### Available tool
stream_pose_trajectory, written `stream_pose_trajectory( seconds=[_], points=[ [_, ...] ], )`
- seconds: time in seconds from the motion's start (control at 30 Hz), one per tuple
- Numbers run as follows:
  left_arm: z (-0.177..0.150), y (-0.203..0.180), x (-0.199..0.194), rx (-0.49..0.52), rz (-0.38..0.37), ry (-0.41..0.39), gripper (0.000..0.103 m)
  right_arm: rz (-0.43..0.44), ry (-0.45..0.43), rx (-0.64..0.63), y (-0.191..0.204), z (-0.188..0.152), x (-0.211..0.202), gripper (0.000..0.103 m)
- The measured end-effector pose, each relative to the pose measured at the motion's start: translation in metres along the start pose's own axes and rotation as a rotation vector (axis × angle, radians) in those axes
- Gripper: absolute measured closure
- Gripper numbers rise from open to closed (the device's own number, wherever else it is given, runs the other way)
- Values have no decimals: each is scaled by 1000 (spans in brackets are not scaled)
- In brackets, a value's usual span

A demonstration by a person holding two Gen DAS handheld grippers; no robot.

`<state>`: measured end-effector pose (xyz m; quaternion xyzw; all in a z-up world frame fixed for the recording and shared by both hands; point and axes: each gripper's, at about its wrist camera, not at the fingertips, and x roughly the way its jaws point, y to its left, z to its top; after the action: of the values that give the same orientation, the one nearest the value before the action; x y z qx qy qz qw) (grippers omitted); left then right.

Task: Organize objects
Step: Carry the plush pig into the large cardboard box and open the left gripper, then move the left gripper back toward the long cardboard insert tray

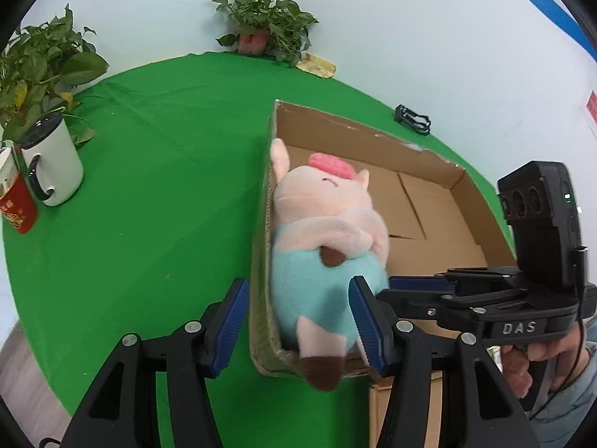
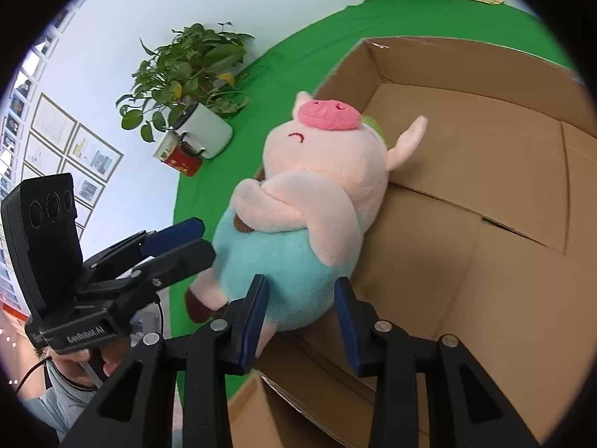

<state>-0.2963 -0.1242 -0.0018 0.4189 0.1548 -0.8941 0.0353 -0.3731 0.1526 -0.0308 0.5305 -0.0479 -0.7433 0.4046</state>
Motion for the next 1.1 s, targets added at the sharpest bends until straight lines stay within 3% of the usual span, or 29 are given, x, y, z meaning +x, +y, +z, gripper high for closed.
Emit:
stream_pose_trajectory(
  seconds=[0.1,0.17,0.23,0.3,0.4,0.47,0.53,0.6,0.73,0.9,1.1],
  points=[
    [-4,0,-5,9,33,-1,50,-59,-30,-8,8,-8,-12,67],
    [-8,-5,-21,16,30,-54,50,-114,-83,-9,14,-17,-33,59],
    [-16,-20,-47,67,34,-132,48,-184,-166,-22,22,-36,-66,16],
    [-31,-42,-80,133,69,-234,28,-284,-261,-36,31,-63,-98,1],
    [-62,-74,-134,171,82,-438,0,-479,-367,2,39,-112,-132,1],
    [-84,-92,-159,164,61,-518,0,-573,-408,-3,42,-146,-148,1],
    [-105,-105,-173,135,67,-547,0,-607,-421,19,45,-176,-157,1],
    [-119,-116,-182,117,59,-543,0,-619,-434,27,53,-199,-162,1],
    [-138,-134,-192,114,-35,-443,0,-678,-466,33,67,-236,-174,1],
    [-149,-148,-200,122,-20,-410,0,-744,-533,37,77,-256,-182,1],
    [-152,-151,-196,140,-47,-329,0,-737,-545,86,73,-272,-191,1]
  ],
)
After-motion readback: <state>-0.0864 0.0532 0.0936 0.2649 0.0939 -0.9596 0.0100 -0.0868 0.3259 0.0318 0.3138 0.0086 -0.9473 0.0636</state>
